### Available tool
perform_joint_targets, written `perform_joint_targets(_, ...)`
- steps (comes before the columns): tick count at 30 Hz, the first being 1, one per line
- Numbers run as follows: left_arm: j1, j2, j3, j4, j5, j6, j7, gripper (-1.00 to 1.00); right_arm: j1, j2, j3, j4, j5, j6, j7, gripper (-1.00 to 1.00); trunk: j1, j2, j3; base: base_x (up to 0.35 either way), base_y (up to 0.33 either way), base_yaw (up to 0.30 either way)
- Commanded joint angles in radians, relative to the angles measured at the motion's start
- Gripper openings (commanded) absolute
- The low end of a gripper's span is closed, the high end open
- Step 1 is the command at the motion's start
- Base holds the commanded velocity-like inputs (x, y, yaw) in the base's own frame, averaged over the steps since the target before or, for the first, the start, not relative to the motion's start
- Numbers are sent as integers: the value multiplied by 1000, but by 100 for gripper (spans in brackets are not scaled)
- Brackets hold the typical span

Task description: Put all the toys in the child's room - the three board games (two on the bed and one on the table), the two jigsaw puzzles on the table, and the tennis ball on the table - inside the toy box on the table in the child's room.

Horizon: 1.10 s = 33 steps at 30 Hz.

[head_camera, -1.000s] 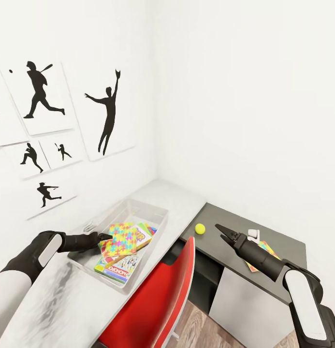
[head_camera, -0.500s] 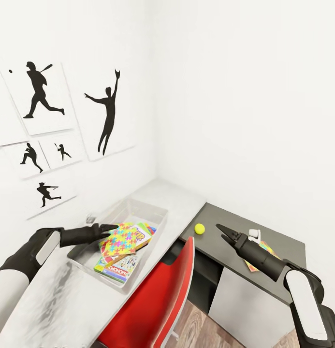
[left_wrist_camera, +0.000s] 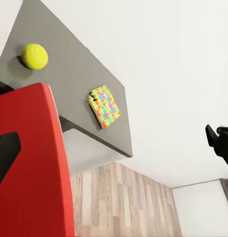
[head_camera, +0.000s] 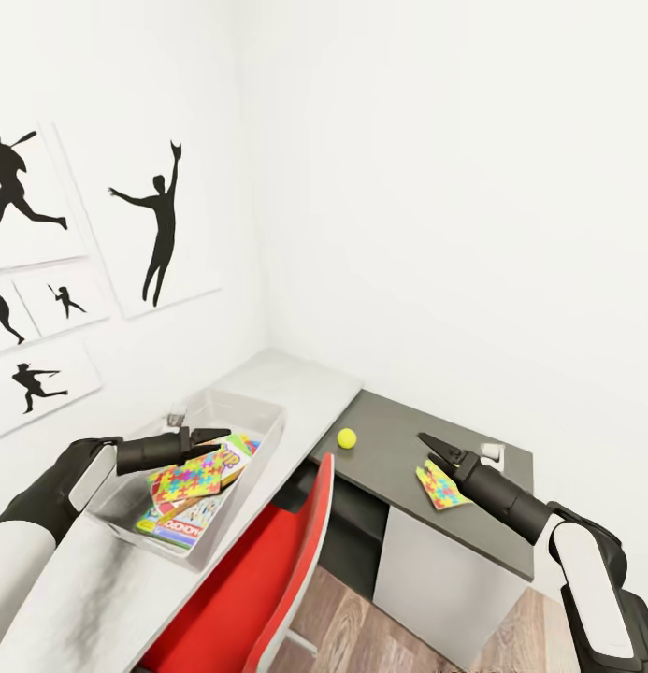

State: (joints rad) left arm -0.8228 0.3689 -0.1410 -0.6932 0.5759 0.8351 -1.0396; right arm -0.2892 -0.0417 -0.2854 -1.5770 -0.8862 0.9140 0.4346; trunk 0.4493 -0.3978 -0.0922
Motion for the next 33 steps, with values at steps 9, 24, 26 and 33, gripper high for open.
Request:
perform_joint_targets(9, -1, 2, -3, 0, 5, 4, -15, 100, -2, 0, -3, -1, 4, 5, 4, 100, 1, -2, 9, -1, -3, -204)
perform_joint_targets(24, -1, 3, -3, 0, 5, 5, -17, 100, -2, 0, -4, -3, 0, 5, 2, 100, 1, -2, 12, 0, 0, -40)
perform_joint_targets(26, -1, 4, -2, 0, 5, 7, -18, 100, -2, 0, -5, -3, -1, 5, 3, 100, 1, -2, 12, 0, 0, -7)
perform_joint_targets(33, -1, 50, -1, -7, 15, 18, -21, 100, -1, 0, -41, -2, -7, 8, 3, 100, 1, -2, 12, -46, 0, -187)
